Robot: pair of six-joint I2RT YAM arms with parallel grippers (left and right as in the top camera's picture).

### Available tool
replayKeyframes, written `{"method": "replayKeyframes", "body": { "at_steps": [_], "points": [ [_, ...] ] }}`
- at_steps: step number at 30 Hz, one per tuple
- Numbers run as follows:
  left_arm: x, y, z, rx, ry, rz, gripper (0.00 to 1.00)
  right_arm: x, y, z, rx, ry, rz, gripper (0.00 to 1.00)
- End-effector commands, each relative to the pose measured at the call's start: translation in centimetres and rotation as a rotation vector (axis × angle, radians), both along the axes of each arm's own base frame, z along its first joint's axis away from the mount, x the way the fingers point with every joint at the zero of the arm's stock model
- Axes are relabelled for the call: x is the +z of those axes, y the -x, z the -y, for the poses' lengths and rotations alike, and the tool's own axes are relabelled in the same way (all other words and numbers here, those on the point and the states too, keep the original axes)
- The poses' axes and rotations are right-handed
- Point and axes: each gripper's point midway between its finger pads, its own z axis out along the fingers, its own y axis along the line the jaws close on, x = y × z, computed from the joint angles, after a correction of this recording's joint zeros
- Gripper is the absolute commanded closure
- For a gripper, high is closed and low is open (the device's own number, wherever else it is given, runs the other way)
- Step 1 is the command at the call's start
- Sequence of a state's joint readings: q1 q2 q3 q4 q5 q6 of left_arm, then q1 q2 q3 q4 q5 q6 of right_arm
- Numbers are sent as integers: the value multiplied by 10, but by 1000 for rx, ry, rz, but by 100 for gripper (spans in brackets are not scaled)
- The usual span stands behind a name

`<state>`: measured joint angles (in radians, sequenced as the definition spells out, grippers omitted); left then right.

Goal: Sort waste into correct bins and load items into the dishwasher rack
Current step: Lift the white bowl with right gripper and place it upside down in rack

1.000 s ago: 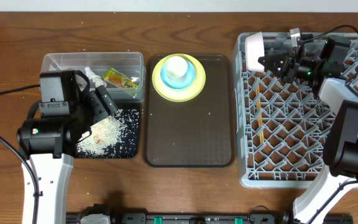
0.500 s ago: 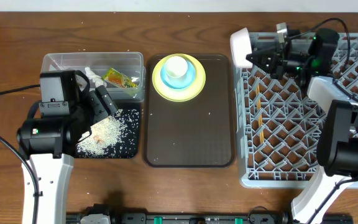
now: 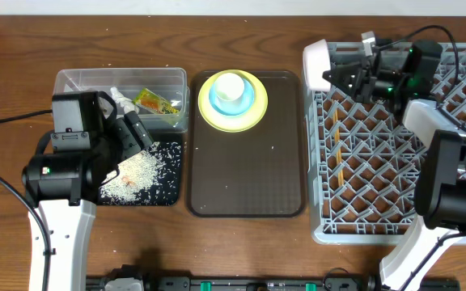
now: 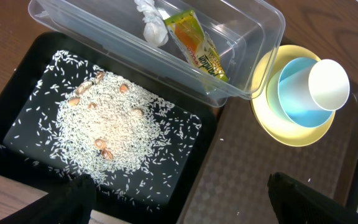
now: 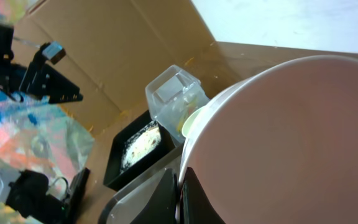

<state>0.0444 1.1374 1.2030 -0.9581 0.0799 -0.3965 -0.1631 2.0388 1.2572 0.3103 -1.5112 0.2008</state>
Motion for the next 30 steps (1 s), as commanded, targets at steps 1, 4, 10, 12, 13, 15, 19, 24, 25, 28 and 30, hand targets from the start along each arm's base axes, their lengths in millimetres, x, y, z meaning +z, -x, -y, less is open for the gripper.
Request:
{"method": "replayKeyframes", "body": {
  "at_steps": [1, 4, 10, 12, 13, 15, 19, 24, 25, 28, 30],
  "points": [
    [-1, 0, 0, 2, 6, -4, 9, -7, -5, 16, -45, 1, -34, 99],
    [-1, 0, 0, 2, 6, -4, 9, -14, -8, 23, -85, 9, -76, 99],
    [-1, 0, 0, 2, 6, -4, 9, -23, -5, 31, -112, 11, -114, 99],
    [-1, 0, 0, 3, 6, -4, 9, -25, -5, 36, -122, 8, -130, 99],
    [-1, 0, 0, 2, 6, -4, 9, -25, -5, 40, -131, 6, -139, 99],
    [-1, 0, 0, 2, 6, -4, 9, -27, -5, 47, -147, 2, -156, 99],
    [-1, 0, 0, 3, 6, -4, 9, -28, -5, 59, -172, -5, -175, 98],
    [-1, 0, 0, 3, 6, -4, 9, -31, -3, 73, -205, -18, -223, 94],
    [-1, 0, 0, 2, 6, -4, 9, -32, -3, 75, -210, -20, -230, 93],
    [-1, 0, 0, 2, 6, -4, 9, -32, -3, 81, -222, -23, -235, 89],
    [-1, 0, 0, 2, 6, -4, 9, -33, -3, 85, -233, -27, -245, 89]
  ]
}}
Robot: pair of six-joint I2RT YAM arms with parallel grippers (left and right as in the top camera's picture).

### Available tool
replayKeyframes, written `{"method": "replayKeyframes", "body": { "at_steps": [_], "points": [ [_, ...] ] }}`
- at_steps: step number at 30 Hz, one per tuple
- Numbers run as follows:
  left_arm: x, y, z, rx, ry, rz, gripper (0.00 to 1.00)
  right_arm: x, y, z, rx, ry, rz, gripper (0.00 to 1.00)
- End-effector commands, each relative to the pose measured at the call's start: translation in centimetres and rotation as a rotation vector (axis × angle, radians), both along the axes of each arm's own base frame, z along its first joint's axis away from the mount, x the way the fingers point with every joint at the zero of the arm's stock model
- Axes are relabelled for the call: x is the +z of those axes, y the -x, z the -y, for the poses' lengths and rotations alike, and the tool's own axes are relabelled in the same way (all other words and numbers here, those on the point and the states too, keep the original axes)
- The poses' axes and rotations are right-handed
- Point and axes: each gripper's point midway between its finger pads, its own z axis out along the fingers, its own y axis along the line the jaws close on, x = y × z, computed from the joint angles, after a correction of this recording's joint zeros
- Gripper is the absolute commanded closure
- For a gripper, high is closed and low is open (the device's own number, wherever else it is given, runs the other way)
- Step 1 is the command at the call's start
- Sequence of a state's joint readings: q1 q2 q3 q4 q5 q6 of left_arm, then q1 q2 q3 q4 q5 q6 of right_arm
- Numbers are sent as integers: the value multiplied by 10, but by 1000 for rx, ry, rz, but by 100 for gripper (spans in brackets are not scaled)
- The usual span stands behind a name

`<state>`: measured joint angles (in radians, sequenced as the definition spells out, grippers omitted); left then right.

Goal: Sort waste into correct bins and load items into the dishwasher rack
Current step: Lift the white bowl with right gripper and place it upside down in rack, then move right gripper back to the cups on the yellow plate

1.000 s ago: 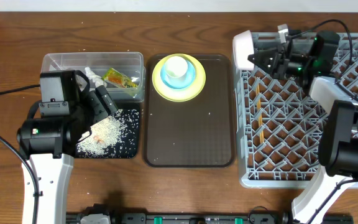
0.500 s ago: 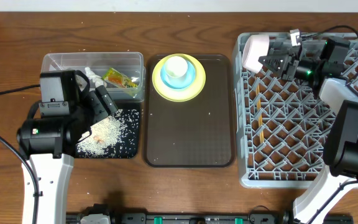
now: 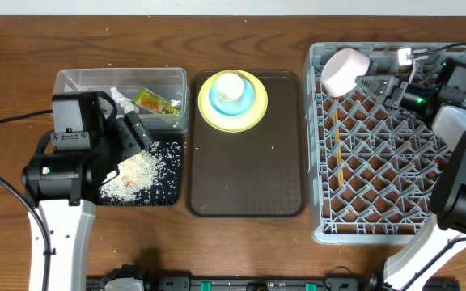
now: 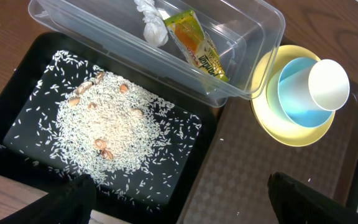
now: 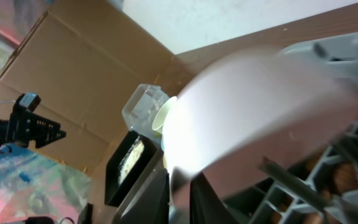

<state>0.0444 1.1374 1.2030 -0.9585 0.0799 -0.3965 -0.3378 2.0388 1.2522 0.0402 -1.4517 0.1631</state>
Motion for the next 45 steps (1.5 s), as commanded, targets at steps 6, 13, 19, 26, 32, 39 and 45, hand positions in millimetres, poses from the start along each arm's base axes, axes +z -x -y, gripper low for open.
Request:
{"method": "replayKeyframes", "body": {
  "at_steps": [6, 13, 19, 26, 32, 39, 45],
  "points": [
    [-1, 0, 0, 2, 6, -3, 9, -20, 0, 22, -89, 17, -99, 85],
    [-1, 0, 0, 3, 6, -3, 9, -54, -4, 47, -246, 98, -288, 84],
    [-1, 0, 0, 2, 6, -3, 9, -46, -6, 74, -371, 88, -382, 86],
    [-1, 0, 0, 2, 6, -3, 9, 6, 6, 83, -553, 281, -377, 87],
    [-1, 0, 0, 3, 6, -3, 9, 49, 32, 47, -623, 590, -283, 84],
    [-1, 0, 0, 3, 6, -3, 9, 76, 59, -51, -542, 819, -127, 80],
    [-1, 0, 0, 3, 6, -3, 9, 70, 81, -141, -363, 882, -20, 78]
  ]
}}
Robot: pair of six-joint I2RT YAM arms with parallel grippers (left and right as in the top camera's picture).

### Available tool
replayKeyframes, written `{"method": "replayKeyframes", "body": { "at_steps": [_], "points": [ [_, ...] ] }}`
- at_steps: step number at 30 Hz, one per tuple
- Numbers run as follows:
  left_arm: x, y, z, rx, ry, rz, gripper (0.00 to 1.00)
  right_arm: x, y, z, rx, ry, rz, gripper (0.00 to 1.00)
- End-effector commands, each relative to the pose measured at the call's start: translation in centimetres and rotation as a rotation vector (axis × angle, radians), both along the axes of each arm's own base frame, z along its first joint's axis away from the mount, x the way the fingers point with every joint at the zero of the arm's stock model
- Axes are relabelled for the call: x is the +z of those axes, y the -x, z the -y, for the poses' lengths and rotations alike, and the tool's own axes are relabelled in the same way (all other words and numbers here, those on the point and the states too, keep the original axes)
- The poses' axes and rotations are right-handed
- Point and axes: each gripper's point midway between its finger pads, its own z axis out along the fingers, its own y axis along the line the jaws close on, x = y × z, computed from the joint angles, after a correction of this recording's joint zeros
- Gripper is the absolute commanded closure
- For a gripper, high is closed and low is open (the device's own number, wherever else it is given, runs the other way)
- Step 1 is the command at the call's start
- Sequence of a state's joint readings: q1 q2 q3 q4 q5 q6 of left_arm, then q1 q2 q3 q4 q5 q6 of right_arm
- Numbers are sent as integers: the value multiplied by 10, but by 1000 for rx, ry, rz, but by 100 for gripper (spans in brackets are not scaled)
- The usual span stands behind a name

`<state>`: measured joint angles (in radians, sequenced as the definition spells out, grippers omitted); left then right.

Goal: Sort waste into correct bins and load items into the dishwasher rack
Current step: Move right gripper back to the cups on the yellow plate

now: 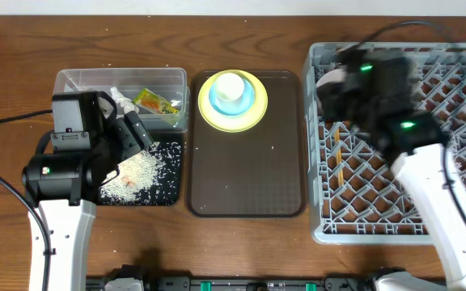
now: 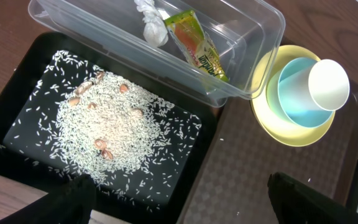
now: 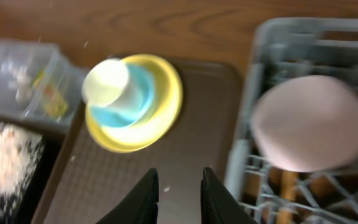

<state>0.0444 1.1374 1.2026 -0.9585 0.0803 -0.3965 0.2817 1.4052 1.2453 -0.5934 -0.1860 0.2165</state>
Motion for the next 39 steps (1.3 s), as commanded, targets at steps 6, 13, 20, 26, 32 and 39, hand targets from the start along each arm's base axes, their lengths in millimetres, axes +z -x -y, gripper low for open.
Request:
{"method": "replayKeyframes", "body": {
  "at_steps": [6, 13, 20, 26, 32, 39],
  "points": [
    [-1, 0, 0, 2, 6, -3, 9, -23, 29, -94, 191, 131, 37, 68],
    [-1, 0, 0, 2, 6, -3, 9, -45, 29, -123, 227, 247, 85, 69],
    [-1, 0, 0, 2, 6, -3, 9, -69, 23, -137, 260, 280, 75, 70],
    [-1, 0, 0, 3, 6, -4, 9, -79, 24, -135, 311, 337, 73, 69],
    [-1, 0, 0, 3, 6, -4, 9, -77, 25, -141, 321, 327, 84, 69],
    [-1, 0, 0, 3, 6, -4, 9, -57, 9, -152, 310, 291, 187, 67]
  ]
}}
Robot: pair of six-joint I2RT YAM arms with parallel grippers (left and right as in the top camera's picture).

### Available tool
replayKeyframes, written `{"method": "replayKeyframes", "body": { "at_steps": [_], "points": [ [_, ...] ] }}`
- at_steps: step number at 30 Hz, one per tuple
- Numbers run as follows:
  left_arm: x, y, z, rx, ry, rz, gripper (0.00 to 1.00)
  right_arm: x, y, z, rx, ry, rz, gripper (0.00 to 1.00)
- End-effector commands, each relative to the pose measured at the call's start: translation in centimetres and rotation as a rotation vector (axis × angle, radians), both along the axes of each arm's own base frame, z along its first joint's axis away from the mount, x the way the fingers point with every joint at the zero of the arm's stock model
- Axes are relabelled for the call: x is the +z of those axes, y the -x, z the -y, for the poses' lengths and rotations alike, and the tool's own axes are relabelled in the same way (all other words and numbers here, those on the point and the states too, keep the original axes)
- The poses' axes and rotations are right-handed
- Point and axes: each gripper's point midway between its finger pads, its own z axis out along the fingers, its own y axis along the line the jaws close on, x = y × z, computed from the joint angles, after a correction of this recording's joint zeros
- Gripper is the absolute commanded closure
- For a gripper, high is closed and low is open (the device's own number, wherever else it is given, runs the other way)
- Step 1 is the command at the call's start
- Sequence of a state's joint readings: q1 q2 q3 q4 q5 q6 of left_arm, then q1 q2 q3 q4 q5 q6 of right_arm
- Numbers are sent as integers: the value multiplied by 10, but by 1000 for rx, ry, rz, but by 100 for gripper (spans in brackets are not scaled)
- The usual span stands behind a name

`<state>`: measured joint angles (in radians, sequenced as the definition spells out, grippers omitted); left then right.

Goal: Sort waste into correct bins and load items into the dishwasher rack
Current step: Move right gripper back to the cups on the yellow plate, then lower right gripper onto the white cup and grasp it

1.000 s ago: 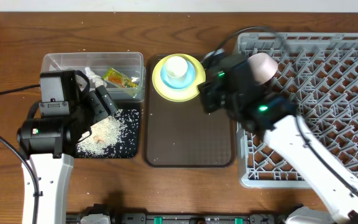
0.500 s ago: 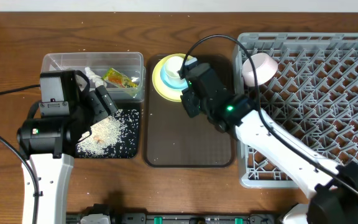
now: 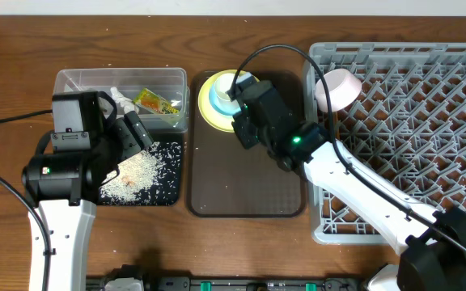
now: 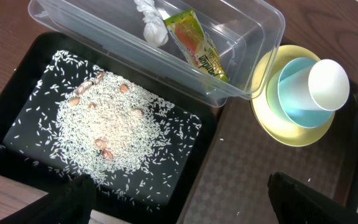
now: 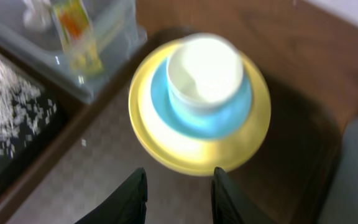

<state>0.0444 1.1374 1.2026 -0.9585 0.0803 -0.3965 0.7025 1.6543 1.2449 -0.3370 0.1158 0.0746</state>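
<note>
A white cup [image 5: 205, 65] stands in a blue bowl [image 5: 229, 121] on a yellow plate [image 5: 185, 149], at the far end of the brown tray [image 3: 245, 178]. My right gripper [image 5: 180, 198] hangs open and empty over the tray, just short of that stack [image 3: 231, 99]. A pink bowl [image 3: 338, 87] lies in the far left corner of the grey rack [image 3: 395, 50]. My left gripper [image 4: 179, 205] is open and empty above the black tray of rice [image 4: 104, 130].
A clear bin [image 4: 166, 43] behind the rice tray holds a yellow-green wrapper [image 4: 197, 46] and a crumpled tissue [image 4: 151, 22]. The rack fills the table's right side, and bare wood runs along the front edge.
My right gripper has moved from above the rack's left end to over the brown tray beside the plate stack. The pink bowl stays in the rack. The left arm has not moved.
My right gripper first held the pink bowl at the rack's far left corner. A second later the bowl lay inside the rack with the gripper still at it. Then the gripper was off the bowl above it, and now it is open by the plate stack.
</note>
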Motion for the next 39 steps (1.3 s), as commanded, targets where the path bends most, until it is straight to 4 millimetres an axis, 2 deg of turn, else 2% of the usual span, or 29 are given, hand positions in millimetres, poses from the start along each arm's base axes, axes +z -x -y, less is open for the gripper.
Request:
{"method": "replayKeyframes", "body": {
  "at_steps": [1, 4, 11, 14, 18, 22, 27, 30, 39],
  "points": [
    [-1, 0, 0, 2, 6, -4, 9, 7, -1, -6, 9, 11, 29, 66],
    [-1, 0, 0, 3, 6, -4, 9, 19, -5, 1, -26, -3, -3, 66],
    [-1, 0, 0, 2, 6, -4, 9, 69, -22, 1, -23, -50, 45, 64],
    [-1, 0, 0, 2, 5, -4, 9, 72, -27, -6, -11, -61, 50, 59],
    [-1, 0, 0, 2, 6, -4, 9, 52, -34, -24, 65, -45, 43, 51],
    [-1, 0, 0, 3, 6, -4, 9, 19, -47, -34, 132, 40, 58, 46],
    [-1, 0, 0, 2, 6, -4, 9, -20, -65, -49, 174, 81, 79, 46],
    [-1, 0, 0, 2, 6, -4, 9, -38, -71, -50, 179, 107, 76, 48],
    [-1, 0, 0, 3, 6, -4, 9, -52, -77, -45, 172, 157, 84, 53]
  ]
}}
